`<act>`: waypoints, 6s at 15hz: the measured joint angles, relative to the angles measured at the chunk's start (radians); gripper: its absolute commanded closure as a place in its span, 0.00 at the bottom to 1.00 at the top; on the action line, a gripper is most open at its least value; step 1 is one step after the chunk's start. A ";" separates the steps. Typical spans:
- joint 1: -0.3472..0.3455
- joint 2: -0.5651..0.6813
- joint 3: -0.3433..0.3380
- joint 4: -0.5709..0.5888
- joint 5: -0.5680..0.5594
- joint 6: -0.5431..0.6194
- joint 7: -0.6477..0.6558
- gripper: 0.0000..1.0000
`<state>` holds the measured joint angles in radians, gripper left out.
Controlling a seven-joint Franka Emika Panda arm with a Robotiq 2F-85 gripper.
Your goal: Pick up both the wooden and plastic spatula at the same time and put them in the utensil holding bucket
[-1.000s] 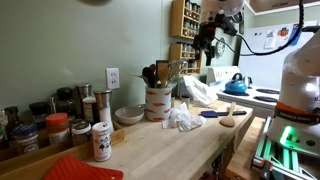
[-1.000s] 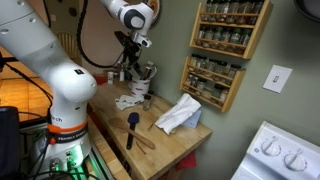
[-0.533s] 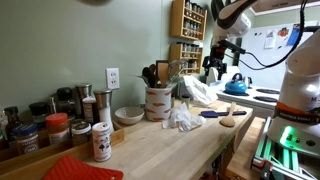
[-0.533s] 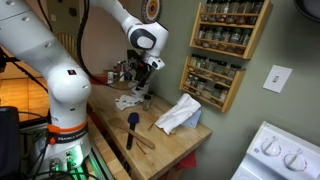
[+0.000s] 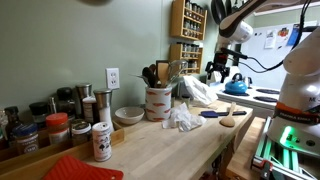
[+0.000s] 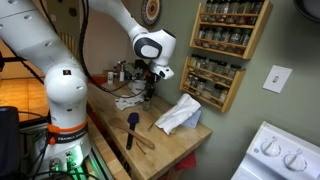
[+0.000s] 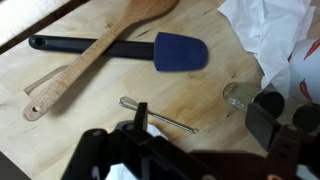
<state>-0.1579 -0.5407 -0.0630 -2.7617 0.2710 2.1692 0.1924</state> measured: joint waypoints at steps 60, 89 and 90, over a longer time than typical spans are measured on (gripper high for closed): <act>-0.177 0.628 -0.279 0.171 0.090 -0.055 0.135 0.93; -0.169 0.550 -0.280 0.057 0.182 0.100 0.733 0.00; -0.167 0.534 -0.274 0.052 0.170 0.100 0.740 0.00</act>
<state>-0.3248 -0.0068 -0.3368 -2.7102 0.4407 2.2694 0.9323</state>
